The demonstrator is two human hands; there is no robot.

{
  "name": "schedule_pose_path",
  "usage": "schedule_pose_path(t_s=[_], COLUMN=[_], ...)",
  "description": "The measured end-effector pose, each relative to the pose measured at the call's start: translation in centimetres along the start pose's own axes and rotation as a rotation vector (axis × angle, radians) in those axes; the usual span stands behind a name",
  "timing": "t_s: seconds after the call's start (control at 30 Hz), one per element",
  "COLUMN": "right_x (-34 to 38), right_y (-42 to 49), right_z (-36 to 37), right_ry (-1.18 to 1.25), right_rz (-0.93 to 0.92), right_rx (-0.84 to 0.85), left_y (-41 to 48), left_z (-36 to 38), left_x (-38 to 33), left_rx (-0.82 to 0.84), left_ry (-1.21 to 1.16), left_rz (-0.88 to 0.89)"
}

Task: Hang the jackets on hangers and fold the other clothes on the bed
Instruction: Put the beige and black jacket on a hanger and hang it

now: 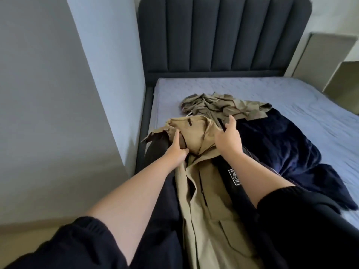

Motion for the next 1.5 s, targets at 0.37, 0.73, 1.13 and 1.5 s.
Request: schedule_pose_path(t_s=[0.37,0.73,1.13,1.5], right_x=[-20.2,-14.4,-15.7,-16.8], right_y=[-9.3,-14.2,-14.8,-14.5], right_z=[6.6,14.1,18.6,19.5], right_ry=[-0.81,-0.633,-0.71,-0.721], right_rz=[0.104,-0.149,0.223,0.218], right_rx=[0.622,0.532,0.714,0.693], left_y=[-0.2,-2.4,-6.3,-8.9], left_z=[6.9,2.4,-6.7,-14.3], left_x=[15.5,15.5,22.4,21.4], left_rx=[0.1,-0.191,-0.261,-0.588], left_ry=[0.889,0.865,0.512,0.64], left_rz=[0.015,0.374,-0.529,-0.43])
Point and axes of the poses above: each hand's wrist, its own y-axis towards the middle knuckle, its own z-axis out of the palm, x = y × z, the point moved 7 cm from there along y, towards the middle knuckle, and after that the axes turned 5 degrees about -z, right-handed, at the moved point
